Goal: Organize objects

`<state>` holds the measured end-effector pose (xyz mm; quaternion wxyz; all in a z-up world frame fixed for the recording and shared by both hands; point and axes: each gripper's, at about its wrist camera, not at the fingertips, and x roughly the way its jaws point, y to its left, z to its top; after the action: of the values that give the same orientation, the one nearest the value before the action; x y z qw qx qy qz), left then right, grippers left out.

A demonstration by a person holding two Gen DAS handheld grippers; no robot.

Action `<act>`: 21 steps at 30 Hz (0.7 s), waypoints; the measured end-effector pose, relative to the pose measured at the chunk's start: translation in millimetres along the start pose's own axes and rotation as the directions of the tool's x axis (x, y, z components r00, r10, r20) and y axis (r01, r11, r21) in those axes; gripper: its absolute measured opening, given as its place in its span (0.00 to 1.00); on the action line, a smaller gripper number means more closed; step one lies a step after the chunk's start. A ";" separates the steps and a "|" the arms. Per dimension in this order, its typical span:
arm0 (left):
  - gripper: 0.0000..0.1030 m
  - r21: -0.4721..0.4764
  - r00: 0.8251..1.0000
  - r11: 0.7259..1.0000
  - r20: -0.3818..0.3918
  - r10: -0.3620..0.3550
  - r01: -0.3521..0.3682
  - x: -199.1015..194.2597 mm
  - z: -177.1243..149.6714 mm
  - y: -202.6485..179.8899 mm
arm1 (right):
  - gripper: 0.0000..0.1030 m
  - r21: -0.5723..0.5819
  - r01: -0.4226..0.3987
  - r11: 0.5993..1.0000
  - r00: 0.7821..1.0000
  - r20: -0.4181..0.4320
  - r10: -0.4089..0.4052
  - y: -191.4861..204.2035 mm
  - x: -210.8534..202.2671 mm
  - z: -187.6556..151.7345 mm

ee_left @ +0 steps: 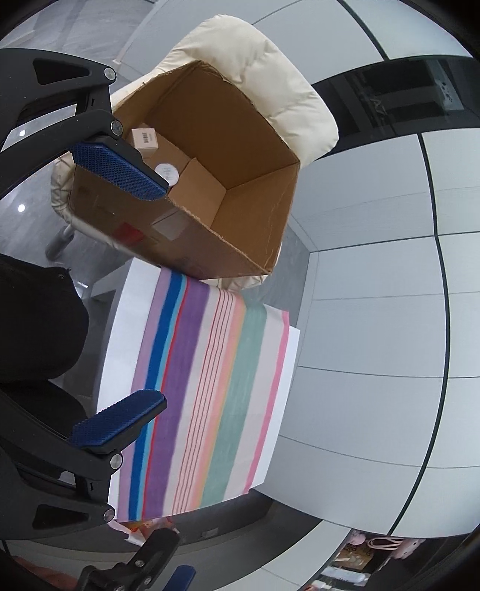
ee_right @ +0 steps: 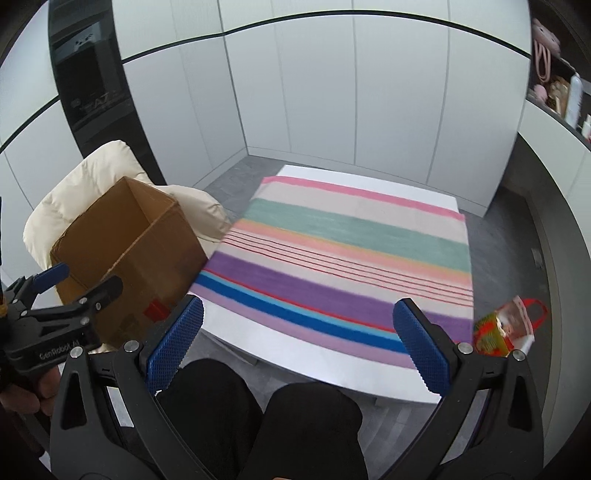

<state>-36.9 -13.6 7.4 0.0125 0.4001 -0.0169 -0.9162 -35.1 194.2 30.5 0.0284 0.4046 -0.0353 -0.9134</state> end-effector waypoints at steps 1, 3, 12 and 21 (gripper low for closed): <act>1.00 -0.002 1.000 1.000 0.002 -0.001 0.001 0.6 0.7 -1.6 | 1.00 0.000 0.006 1.000 1.000 0.004 -0.006 -3.3 -2.3 -0.8; 1.00 0.003 1.000 1.000 -0.002 0.007 -0.007 3.5 1.6 -6.2 | 1.00 -0.001 0.021 1.000 1.000 0.011 -0.021 -7.9 -2.3 -1.1; 1.00 0.012 0.999 1.000 -0.033 -0.007 0.008 7.0 -1.2 -23.5 | 1.00 0.036 0.052 0.998 0.999 -0.012 -0.052 -30.3 -4.0 -5.2; 1.00 0.029 0.999 0.999 -0.029 -0.026 0.027 7.4 -0.2 -31.2 | 1.00 0.039 0.069 0.997 0.997 -0.032 -0.068 -34.5 -0.7 -8.5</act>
<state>-42.1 17.3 0.6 -0.0051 0.4133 -0.0248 -0.9103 -29.1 228.2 22.3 -0.0105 0.4200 -0.0396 -0.9066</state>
